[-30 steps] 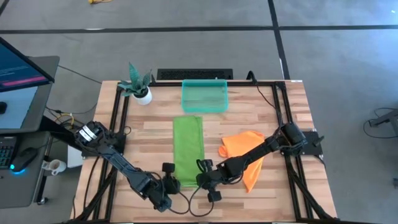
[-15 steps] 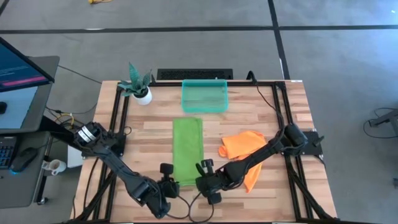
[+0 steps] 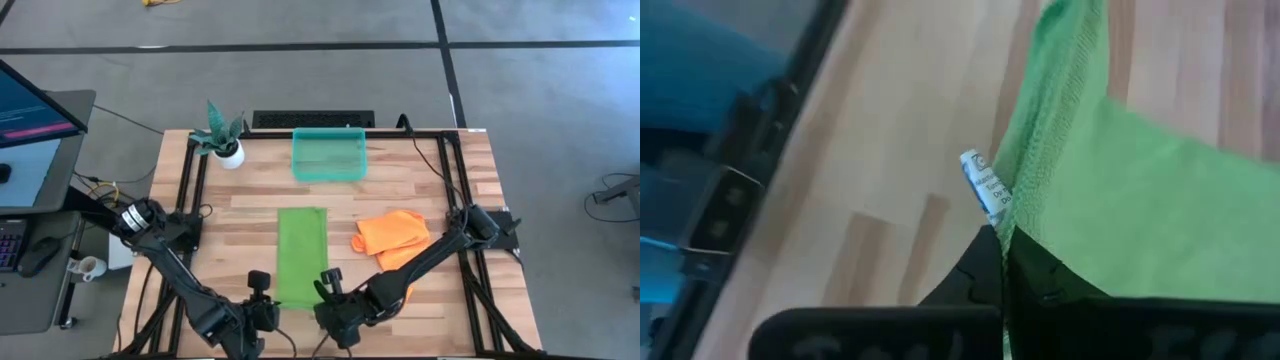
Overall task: Roll towel into tight, uniform cylinder
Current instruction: Roll the green microfiber towel
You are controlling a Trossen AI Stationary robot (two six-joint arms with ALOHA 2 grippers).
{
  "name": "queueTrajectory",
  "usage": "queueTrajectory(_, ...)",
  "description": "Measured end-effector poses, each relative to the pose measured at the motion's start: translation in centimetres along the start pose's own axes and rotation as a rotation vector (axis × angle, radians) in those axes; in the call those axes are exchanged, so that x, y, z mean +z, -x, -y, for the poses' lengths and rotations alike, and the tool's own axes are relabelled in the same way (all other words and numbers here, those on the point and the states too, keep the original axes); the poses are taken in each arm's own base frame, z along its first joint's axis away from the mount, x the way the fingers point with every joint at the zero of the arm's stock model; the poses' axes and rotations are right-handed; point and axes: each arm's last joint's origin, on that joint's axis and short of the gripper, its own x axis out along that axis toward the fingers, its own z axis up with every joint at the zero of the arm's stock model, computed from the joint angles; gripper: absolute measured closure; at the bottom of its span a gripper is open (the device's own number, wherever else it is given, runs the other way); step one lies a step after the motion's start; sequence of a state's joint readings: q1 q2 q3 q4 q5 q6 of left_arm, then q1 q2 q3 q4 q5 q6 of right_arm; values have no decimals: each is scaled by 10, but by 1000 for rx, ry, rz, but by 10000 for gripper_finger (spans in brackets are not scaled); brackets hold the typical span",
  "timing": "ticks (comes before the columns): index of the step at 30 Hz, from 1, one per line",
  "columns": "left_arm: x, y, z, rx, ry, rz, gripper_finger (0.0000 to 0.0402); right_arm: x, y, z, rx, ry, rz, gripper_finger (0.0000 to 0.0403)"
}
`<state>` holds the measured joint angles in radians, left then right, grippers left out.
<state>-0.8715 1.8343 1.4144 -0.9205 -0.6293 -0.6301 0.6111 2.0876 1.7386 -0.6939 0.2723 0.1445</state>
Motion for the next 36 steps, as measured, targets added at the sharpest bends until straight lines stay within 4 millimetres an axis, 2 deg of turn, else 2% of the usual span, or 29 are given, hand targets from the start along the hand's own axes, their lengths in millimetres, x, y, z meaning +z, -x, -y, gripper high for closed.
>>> queueTrajectory(5,-1,11,-2,74,-8,13,400,6,7,-3,-37,26,28,397)
queueTrajectory(9,-3,9,-7,134,-21,15,400,2,2,9,-88,16,-9,390)
queueTrajectory(17,-18,-35,-38,287,40,-86,400,-20,-30,68,-201,-131,-120,398)
queueTrajectory(21,-24,-54,-56,368,65,-128,400,-29,-38,92,-255,-218,-149,390)
queueTrajectory(29,-17,-75,-89,450,121,-181,400,-43,-49,124,-325,-303,-195,398)
queueTrajectory(36,-14,-84,-104,455,139,-229,400,-48,-55,140,-365,-328,-217,391)
